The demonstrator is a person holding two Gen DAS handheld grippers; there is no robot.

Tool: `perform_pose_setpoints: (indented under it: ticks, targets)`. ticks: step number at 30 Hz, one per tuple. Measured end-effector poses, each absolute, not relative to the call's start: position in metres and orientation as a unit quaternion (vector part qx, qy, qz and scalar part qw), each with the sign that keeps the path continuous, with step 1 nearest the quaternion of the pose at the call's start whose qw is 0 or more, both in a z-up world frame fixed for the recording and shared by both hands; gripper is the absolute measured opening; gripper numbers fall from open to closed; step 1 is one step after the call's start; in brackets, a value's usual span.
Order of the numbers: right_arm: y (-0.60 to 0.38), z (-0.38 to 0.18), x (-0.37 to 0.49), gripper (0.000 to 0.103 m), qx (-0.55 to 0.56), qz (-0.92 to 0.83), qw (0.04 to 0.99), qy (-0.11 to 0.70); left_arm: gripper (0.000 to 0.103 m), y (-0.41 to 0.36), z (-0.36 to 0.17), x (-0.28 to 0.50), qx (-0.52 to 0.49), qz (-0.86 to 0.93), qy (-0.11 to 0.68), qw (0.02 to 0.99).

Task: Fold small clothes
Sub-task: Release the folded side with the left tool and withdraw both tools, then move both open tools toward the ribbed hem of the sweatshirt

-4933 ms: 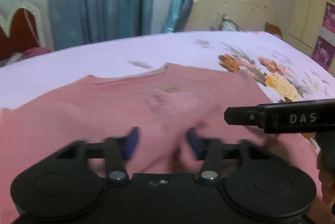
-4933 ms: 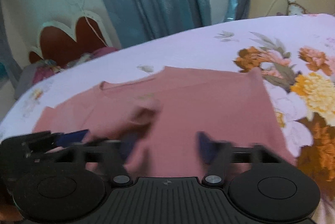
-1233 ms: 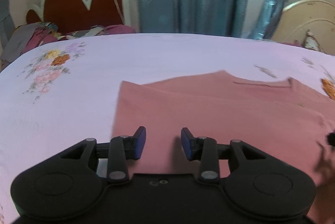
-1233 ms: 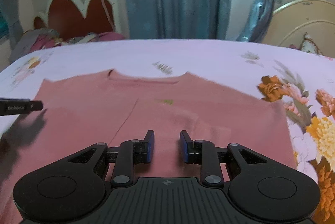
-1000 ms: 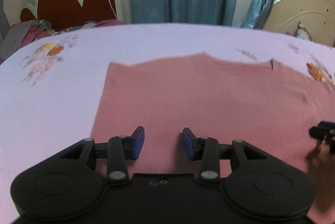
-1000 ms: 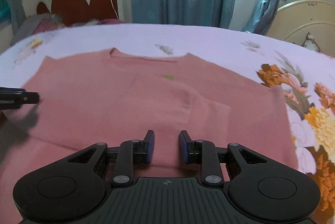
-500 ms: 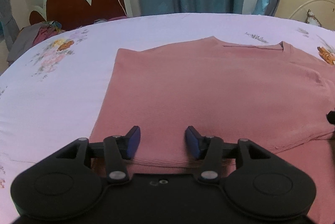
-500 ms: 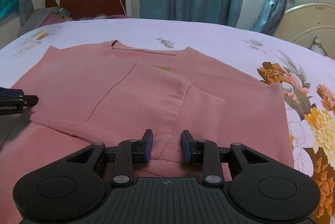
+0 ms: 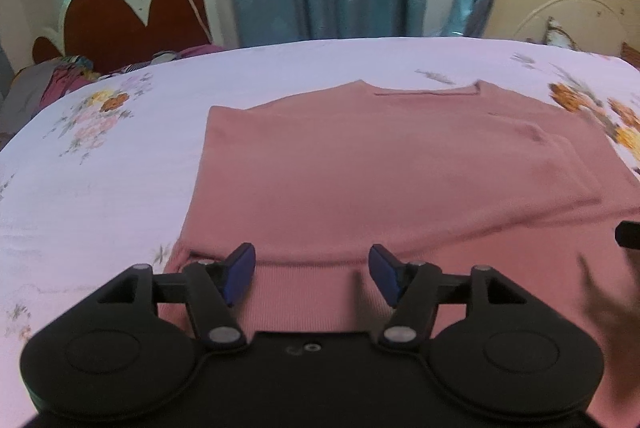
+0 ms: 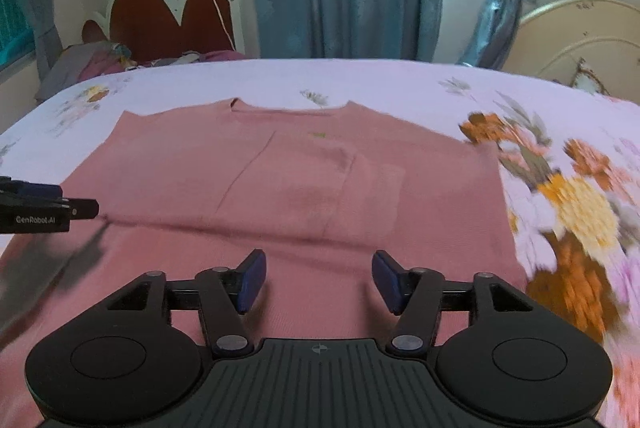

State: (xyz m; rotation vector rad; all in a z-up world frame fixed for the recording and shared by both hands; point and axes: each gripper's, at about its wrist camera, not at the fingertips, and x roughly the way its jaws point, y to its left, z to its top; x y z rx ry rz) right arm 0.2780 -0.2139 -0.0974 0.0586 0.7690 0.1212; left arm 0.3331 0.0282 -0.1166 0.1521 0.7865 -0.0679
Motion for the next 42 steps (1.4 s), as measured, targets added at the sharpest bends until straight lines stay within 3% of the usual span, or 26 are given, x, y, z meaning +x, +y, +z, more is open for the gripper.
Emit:
perform_pose_setpoints:
  ticks: [2,8,23,42]
  targets:
    - [-0.211,-0.094,0.258,0.081,0.032,0.054,0.926,0.372,0.062,0.03,-0.114,0.319,0.076,-0.04,0.382,0.92]
    - [-0.2,-0.088,0.204,0.081,0.028,0.036,0.926,0.375,0.069,0.041,-0.107,0.276,0.074,-0.062,0.377,0.921]
    - [-0.21,-0.091,0.102,0.081,0.049,-0.02,0.924,0.379,0.067,0.097,-0.118,0.18,0.066,-0.074,0.399,0.912]
    - [-0.248,-0.106,0.046,0.081,0.036,-0.082,0.91,0.405,0.065,0.146,-0.129,0.13,0.012,-0.022,0.423,0.906]
